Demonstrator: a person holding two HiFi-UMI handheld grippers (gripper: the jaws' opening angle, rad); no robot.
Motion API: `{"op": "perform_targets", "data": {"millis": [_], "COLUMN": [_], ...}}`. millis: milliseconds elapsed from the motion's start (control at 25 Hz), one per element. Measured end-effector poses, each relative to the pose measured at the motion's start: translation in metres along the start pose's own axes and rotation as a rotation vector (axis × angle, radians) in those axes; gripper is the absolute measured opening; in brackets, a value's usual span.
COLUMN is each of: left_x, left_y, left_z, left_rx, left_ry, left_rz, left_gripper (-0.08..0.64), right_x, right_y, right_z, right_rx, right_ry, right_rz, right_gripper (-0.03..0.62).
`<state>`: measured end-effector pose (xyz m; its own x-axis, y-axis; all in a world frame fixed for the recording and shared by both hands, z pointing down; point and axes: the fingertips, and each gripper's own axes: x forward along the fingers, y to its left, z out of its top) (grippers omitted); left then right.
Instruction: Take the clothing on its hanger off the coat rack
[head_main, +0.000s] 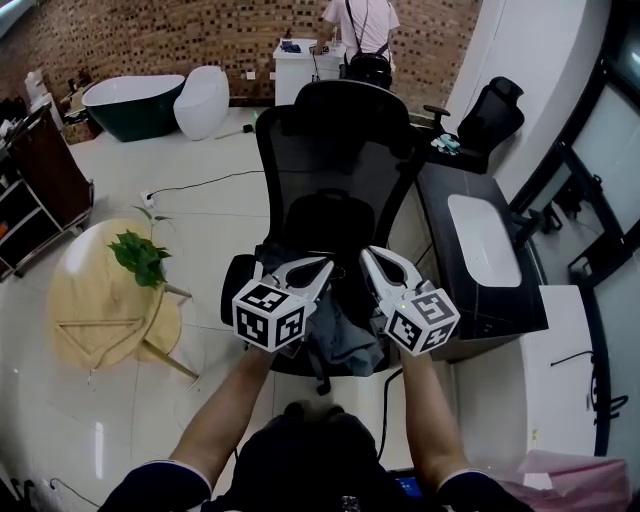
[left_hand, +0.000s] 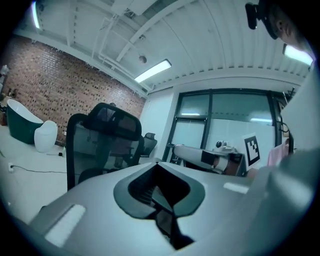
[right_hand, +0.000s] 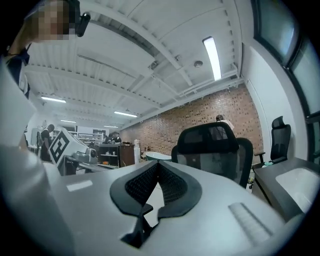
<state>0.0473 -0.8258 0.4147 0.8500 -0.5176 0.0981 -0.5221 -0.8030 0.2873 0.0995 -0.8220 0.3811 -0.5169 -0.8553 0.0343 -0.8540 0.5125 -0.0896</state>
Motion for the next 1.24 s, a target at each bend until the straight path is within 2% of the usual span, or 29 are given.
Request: {"op": "perform_targets", "data": {"millis": [320,1240], "left_x": [-0.003,-0.007], "left_y": [-0.011,-0.02], "left_z": [0.037,0.055], "left_rx": [0.054,0.092], "left_ry": [-0.047,-0.075], "left_rz": [-0.023,-0.046], "left_gripper": [0.012,0.012], "right_x": [0.002,-0.003], "right_y": [0.005,0.01], "right_z": [0.03,0.05], "right_rx": [-0.048,-0.055], "right_ry": [-0.024,-0.054], "right_rz": [0.0,-0.019], "right_gripper": [0.0,0.0]}}
